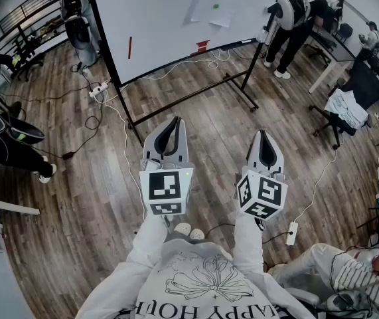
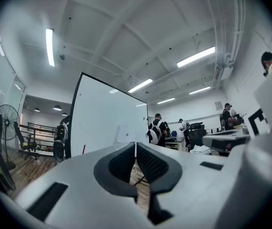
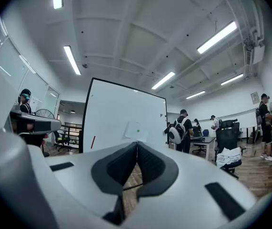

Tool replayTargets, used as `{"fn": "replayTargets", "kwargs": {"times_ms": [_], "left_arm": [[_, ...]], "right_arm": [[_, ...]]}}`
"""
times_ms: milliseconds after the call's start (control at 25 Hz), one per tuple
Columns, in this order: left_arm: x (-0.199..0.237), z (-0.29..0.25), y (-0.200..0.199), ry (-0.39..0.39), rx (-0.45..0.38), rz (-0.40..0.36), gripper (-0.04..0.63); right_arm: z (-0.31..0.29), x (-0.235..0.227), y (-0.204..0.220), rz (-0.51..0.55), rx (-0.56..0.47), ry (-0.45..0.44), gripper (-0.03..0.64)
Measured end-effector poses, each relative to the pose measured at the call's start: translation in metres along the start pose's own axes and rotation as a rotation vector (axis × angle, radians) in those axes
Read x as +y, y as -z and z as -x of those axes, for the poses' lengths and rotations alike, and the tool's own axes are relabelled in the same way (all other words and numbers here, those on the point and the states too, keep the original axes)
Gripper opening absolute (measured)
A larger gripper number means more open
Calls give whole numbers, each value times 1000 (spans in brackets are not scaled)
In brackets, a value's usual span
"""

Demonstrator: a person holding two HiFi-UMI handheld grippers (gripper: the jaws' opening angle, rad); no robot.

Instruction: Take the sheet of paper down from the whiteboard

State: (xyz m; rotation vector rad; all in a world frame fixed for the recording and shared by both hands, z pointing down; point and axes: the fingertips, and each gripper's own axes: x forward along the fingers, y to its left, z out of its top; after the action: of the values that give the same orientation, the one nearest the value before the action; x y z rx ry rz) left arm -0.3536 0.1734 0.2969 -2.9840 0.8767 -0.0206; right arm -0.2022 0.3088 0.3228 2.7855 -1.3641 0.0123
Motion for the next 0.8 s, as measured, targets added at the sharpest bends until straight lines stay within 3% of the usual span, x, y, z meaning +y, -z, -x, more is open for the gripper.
{"fn": "replayTargets", "kwargs": {"times_ms": [800], "left_arm": [[17, -25, 11, 12, 12, 4, 12]], "right_arm": [[-30, 19, 9, -6, 7, -23, 5]]}}
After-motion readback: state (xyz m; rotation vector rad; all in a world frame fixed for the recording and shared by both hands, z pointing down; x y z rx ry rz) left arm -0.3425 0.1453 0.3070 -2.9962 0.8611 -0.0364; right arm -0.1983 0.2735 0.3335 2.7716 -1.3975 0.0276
